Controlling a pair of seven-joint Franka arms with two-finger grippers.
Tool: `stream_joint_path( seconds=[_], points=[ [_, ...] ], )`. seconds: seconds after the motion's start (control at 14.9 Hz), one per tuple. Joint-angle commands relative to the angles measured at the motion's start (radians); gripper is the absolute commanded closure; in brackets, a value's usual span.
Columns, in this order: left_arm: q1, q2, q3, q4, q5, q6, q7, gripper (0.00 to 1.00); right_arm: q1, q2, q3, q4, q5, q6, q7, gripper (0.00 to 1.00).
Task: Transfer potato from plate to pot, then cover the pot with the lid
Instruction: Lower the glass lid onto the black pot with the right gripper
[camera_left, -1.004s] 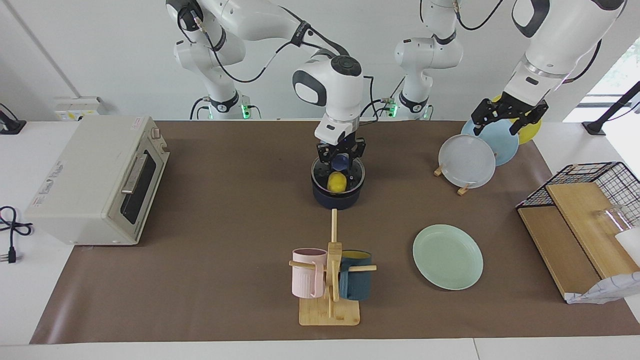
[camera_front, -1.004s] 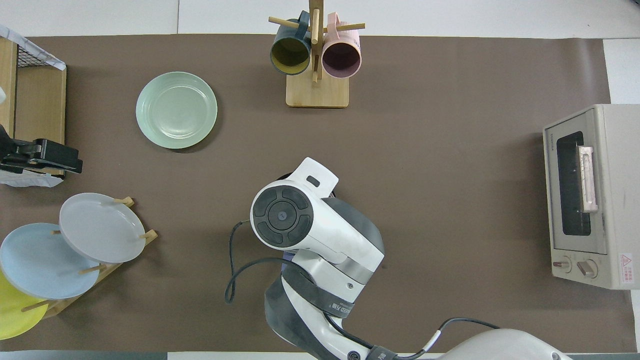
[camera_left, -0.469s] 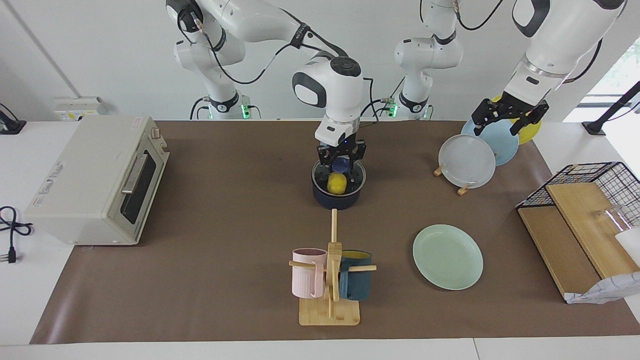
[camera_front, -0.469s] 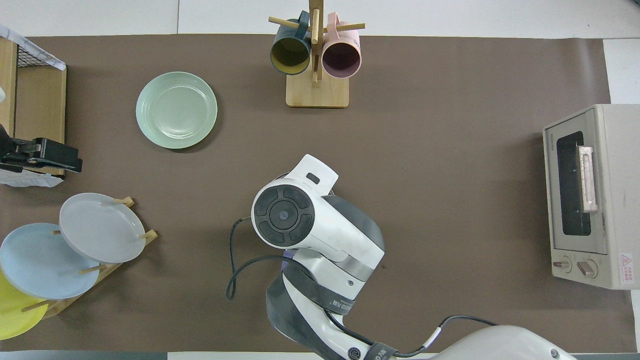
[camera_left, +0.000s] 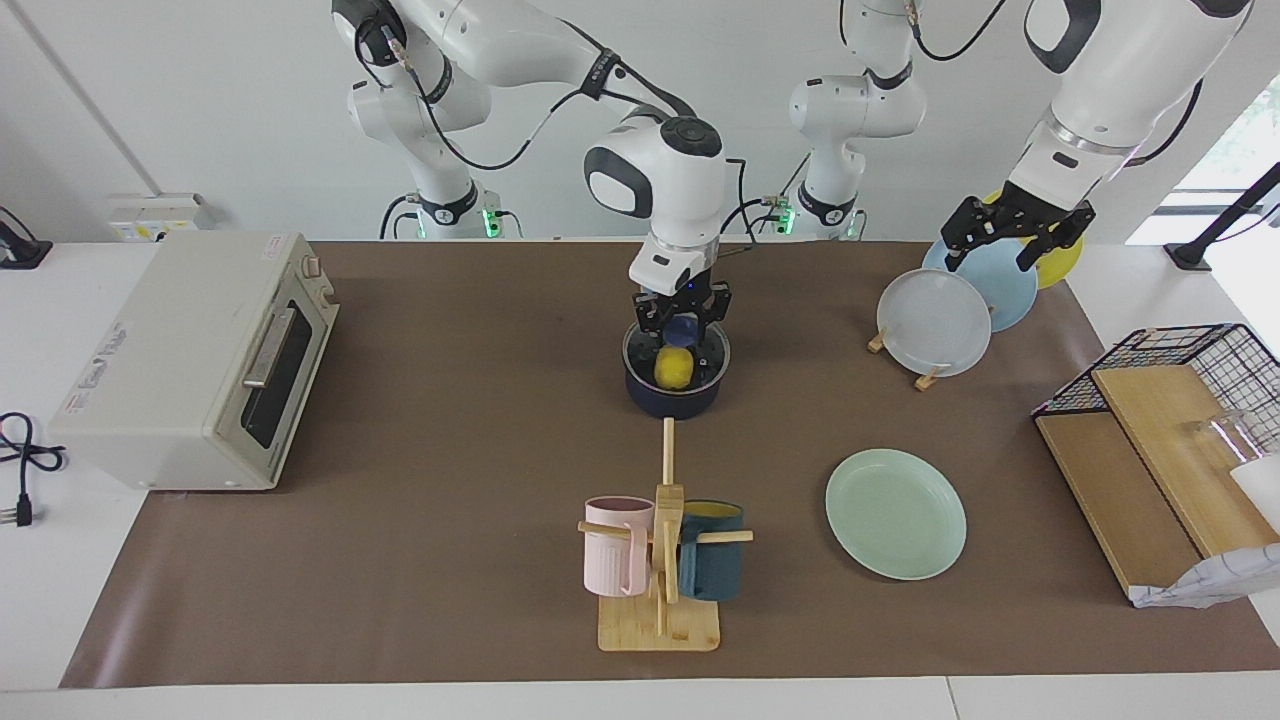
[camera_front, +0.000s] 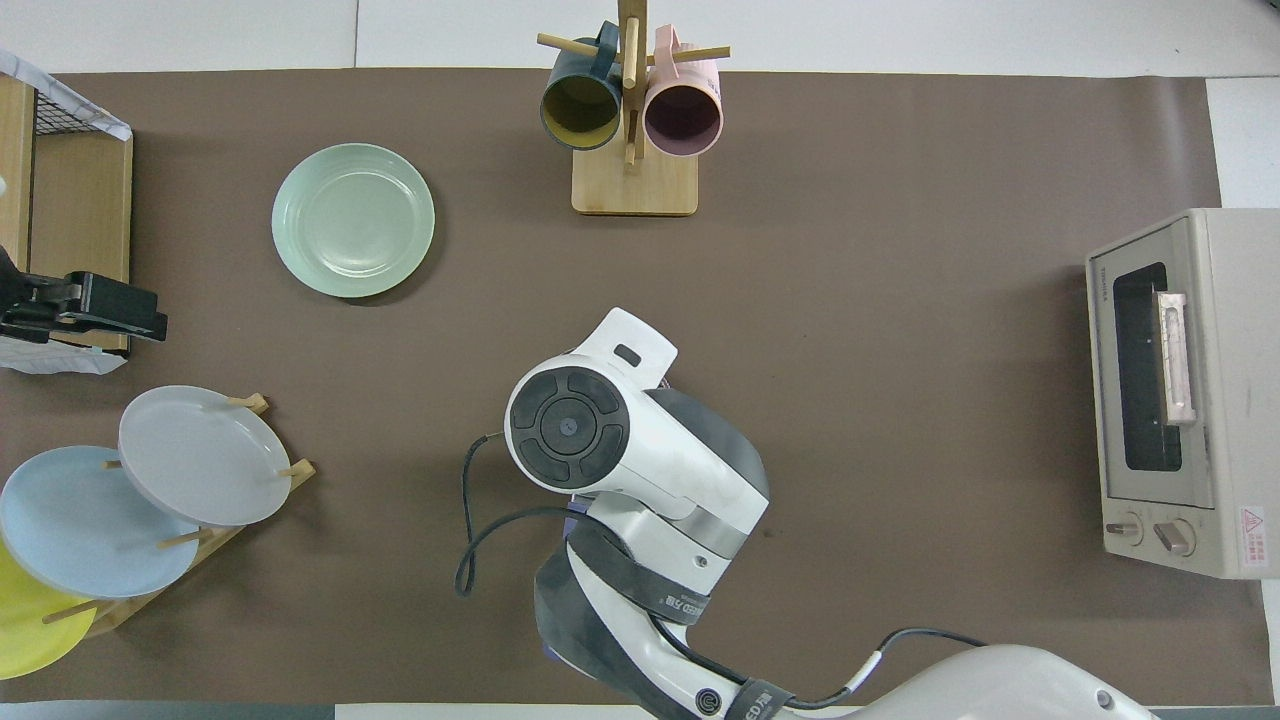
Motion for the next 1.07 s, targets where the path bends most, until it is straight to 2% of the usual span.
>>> stream_joint_path(
  seconds=[0.0,0.27,0.33,0.4,0.47,0.87,1.0],
  points=[
    [-0.004,-0.005,0.008,0.008,-0.014,0.007,-0.009,0.00,-0.011,0.003,0.011,-0.012,-0.021,0.020,-0.005,1.00],
    [-0.013,-0.018,0.010,-0.015,-0.012,0.010,-0.007,0.00,-0.013,0.003,0.011,-0.013,-0.021,0.022,-0.005,1.00],
    [-0.015,-0.021,0.010,-0.018,-0.012,0.013,-0.007,0.00,-0.018,0.004,0.011,-0.015,-0.021,0.023,-0.005,0.82],
    [-0.016,-0.021,0.010,-0.019,-0.011,0.011,-0.009,0.00,-0.018,0.003,0.011,-0.018,-0.023,0.028,-0.005,0.34],
    [-0.016,-0.021,0.010,-0.019,-0.011,0.010,-0.007,0.00,-0.018,0.003,0.011,-0.028,-0.023,0.046,-0.005,0.00],
    [-0.016,-0.026,0.008,-0.019,-0.011,0.002,-0.007,0.00,-0.025,-0.011,0.008,0.002,-0.021,0.016,-0.005,0.00],
    [-0.015,-0.026,0.010,-0.017,-0.011,0.007,-0.006,0.00,-0.033,-0.019,0.008,0.083,-0.021,-0.071,-0.012,0.00]
  ],
)
